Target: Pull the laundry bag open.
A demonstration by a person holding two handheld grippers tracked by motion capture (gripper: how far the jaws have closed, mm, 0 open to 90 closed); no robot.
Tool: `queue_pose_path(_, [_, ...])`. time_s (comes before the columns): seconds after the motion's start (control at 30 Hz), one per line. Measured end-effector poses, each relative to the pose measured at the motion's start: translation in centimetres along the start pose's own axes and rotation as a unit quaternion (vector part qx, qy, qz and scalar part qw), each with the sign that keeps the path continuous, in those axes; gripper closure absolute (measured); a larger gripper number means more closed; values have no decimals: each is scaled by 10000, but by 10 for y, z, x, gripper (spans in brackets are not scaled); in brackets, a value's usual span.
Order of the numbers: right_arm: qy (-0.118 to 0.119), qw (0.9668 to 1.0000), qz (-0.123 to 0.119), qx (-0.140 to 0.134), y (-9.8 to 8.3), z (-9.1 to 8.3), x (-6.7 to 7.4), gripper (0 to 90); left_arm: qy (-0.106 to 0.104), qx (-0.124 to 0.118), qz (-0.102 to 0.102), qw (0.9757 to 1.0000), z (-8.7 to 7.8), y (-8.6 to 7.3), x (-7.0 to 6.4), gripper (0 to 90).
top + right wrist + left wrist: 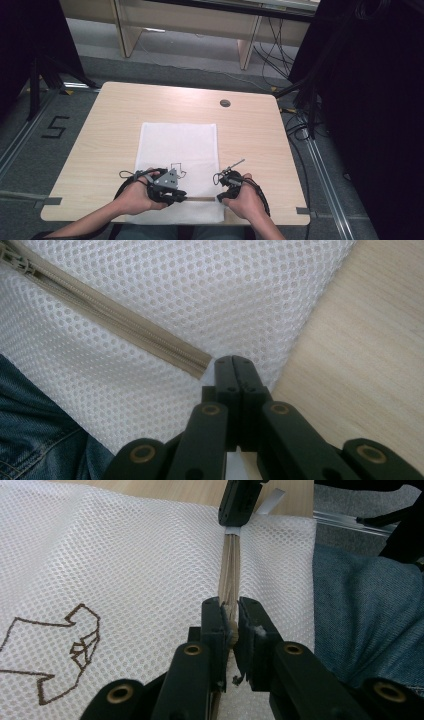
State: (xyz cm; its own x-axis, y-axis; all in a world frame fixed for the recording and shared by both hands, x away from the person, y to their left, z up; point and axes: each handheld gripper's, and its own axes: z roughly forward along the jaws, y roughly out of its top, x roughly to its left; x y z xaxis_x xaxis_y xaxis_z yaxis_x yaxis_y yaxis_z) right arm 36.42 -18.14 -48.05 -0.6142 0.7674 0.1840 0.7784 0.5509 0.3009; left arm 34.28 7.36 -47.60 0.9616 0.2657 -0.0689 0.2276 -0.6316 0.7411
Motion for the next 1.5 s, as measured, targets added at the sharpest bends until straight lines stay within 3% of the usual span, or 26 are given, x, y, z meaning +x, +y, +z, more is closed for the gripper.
queue_pose_path(1.5, [-19,10000,-20,3,0,0,1,900,43,27,-85,10000,-10,-7,2,819])
